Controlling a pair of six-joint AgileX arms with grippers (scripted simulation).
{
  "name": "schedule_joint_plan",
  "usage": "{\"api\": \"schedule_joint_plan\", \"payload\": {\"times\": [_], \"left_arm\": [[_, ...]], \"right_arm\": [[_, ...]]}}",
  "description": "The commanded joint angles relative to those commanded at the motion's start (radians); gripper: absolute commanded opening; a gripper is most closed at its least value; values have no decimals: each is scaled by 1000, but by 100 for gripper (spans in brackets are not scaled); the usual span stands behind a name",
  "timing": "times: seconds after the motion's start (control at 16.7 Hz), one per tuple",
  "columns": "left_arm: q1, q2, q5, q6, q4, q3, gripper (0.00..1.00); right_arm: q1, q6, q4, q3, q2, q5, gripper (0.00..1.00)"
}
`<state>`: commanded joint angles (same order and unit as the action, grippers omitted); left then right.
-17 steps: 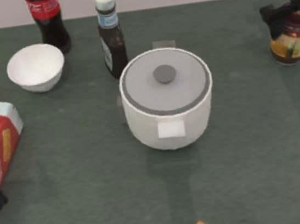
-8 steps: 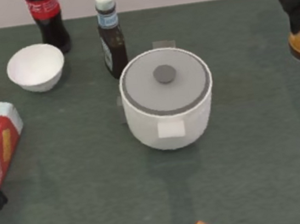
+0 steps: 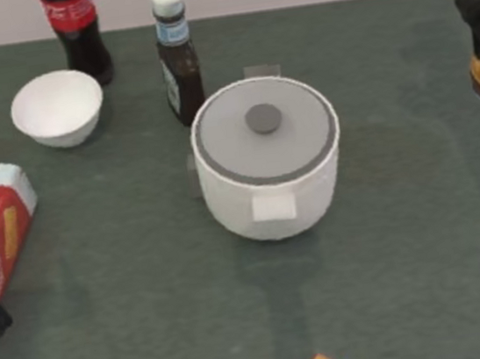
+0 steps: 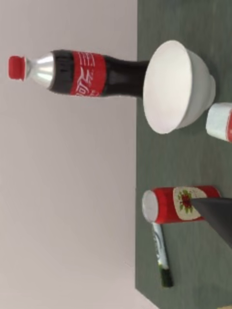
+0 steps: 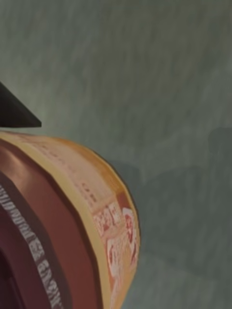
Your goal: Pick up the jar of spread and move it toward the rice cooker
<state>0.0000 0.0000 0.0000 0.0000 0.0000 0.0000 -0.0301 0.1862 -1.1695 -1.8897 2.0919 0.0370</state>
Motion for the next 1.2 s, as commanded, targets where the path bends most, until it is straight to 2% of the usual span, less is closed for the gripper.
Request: {"api": "schedule_joint_plan", "payload": {"times": [0.24,0.6,0.72,1.2], "left_arm": [[0,0,0,0,0,0,100],[0,0,0,0,0,0,100],[0,0,0,0,0,0,100],[0,0,0,0,0,0,100]], "right_arm": [[-47,-70,35,42,-8,-14,0],[-211,-398,165,221,-44,-77,0],[-256,-468,202,269,-56,-95,0],[-274,-495,233,297,-54,-99,0]]}}
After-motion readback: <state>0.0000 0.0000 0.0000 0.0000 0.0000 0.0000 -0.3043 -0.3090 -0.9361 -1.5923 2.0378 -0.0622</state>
